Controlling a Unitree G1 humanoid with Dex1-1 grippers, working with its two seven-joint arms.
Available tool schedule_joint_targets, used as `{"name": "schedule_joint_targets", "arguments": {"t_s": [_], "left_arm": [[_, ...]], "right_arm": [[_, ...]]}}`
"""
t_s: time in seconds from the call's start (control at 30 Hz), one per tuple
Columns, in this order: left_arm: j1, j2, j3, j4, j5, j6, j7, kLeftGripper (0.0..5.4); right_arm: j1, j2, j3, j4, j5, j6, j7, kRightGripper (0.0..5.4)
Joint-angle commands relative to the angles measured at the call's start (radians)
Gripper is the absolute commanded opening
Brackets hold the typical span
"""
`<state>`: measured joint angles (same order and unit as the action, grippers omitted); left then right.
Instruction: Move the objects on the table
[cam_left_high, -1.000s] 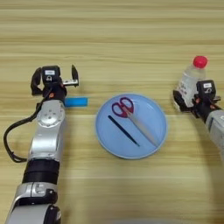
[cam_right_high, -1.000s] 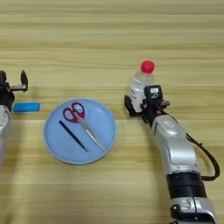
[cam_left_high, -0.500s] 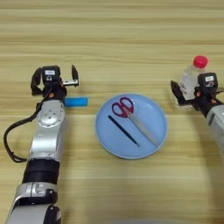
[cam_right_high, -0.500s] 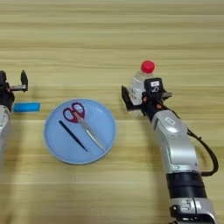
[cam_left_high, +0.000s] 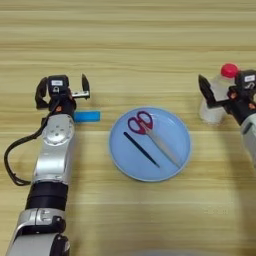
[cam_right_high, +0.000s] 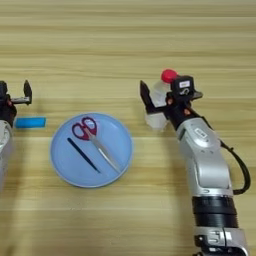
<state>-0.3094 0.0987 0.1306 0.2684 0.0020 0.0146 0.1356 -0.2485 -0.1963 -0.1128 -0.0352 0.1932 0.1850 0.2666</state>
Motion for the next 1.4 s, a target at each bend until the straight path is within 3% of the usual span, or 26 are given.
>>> {"name": "schedule_joint_targets", "arguments": {"t_s": [0.03, 0.57, 0.87, 1.17, 1.3, 1.4], "left_arm": [[0.0, 0.003, -0.006, 0.002, 0.015, 0.004, 0.003, 5.4], [0.0, 0.002, -0.006, 0.001, 0.016, 0.004, 0.005, 5.4], [-0.001, 0.003, -0.006, 0.003, 0.019, 0.005, 0.007, 5.4], [-0.003, 0.005, -0.003, 0.008, 0.037, 0.014, 0.02, 5.4], [-0.002, 0.018, -0.013, 0.012, 0.078, 0.02, 0.04, 5.4], [-0.013, 0.04, -0.043, 0.042, 0.146, 0.032, 0.065, 5.4]], "right_arm": [[-0.005, -0.005, -0.01, -0.032, 0.006, -0.023, -0.003, 5.36], [0.0, -0.002, -0.028, -0.133, 0.036, -0.066, 0.0, 5.36], [0.042, -0.002, 0.039, -0.242, 0.037, -0.056, 0.038, 5.36], [0.061, -0.011, 0.09, -0.268, 0.025, -0.047, 0.066, 5.36], [0.066, -0.011, 0.098, -0.265, 0.021, -0.046, 0.07, 5.36], [0.068, -0.011, 0.109, -0.263, 0.015, -0.044, 0.072, 5.36]]}}
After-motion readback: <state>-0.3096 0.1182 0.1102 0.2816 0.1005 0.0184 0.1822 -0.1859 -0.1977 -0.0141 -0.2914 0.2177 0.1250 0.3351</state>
